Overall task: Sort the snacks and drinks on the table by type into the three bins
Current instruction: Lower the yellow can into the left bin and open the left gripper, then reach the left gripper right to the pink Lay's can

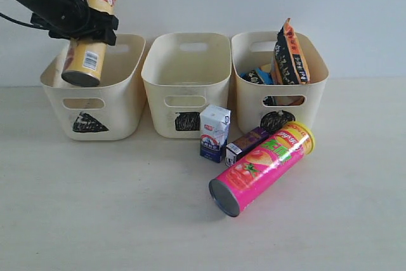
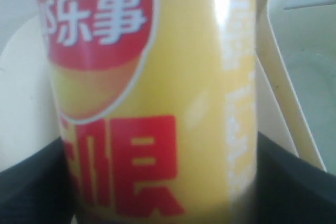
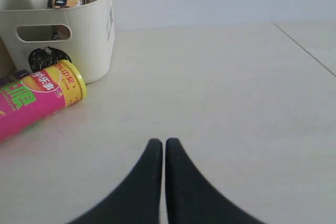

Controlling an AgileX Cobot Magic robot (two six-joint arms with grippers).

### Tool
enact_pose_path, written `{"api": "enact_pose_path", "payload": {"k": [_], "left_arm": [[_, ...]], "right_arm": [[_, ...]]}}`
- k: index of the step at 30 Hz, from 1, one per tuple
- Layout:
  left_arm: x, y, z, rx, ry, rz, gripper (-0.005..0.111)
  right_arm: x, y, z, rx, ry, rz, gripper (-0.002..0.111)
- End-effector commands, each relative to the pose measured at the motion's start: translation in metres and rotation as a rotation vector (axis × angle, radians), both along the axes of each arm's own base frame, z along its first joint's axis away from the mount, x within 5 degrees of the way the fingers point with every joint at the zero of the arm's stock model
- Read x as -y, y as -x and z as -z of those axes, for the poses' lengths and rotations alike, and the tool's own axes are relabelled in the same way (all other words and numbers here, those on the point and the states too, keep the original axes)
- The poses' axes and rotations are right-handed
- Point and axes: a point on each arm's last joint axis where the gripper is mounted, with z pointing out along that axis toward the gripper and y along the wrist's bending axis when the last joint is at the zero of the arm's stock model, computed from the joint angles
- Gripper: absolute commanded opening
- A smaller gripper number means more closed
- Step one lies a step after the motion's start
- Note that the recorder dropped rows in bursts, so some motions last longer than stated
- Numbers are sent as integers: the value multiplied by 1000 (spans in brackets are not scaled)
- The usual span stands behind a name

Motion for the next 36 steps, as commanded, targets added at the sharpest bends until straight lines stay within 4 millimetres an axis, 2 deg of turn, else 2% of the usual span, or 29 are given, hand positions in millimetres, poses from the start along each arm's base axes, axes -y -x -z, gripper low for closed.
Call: {"api": "enact_pose_path", "payload": {"k": [1, 3, 5, 9, 10, 11, 12, 14, 15, 20, 22, 23, 24, 25, 30, 36], "left_arm": [[-2, -3, 5, -2, -7, -11, 4], [-3, -4, 6, -2, -24, -11, 9], [-3, -4, 6, 1, -32, -11, 20], [-3, -4, 6, -3, -32, -11, 58], [-3, -4, 6, -2, -32, -11, 75], [-3, -4, 6, -1, -34, -8, 82], [-3, -4, 6, -1, -36, -8, 95], [-4, -4, 5, 3, -36, -8, 104], [-4, -4, 5, 4, -39, -5, 104], [-4, 3, -18, 56, -89, 57, 97], [-5, 14, -38, 62, -121, 100, 72], [-5, 20, -47, 52, -122, 104, 48], [-6, 26, -54, 37, -126, 113, 15], [-5, 34, -62, 6, -144, 160, 7], [1, 59, -78, -78, -119, 270, 4], [17, 84, -86, -106, -127, 347, 4]], "right_arm": [[0, 0, -1, 13, 7, 0, 0], [0, 0, -1, 13, 7, 0, 0], [0, 0, -1, 13, 7, 0, 0], [0, 0, -1, 13, 7, 0, 0], [0, 0, -1, 13, 7, 0, 0], [0, 0, -1, 13, 7, 0, 0], [0, 0, -1, 13, 7, 0, 0], [0, 0, -1, 13, 7, 0, 0], [0, 0, -1, 13, 7, 0, 0], [0, 0, -1, 13, 7, 0, 0], [0, 0, -1, 13, 7, 0, 0], [0, 0, -1, 13, 7, 0, 0], [0, 0, -1, 13, 7, 0, 0], [0, 0, -1, 13, 7, 0, 0], [0, 0, -1, 13, 7, 0, 0], [0, 0, -1, 13, 7, 0, 0]]}}
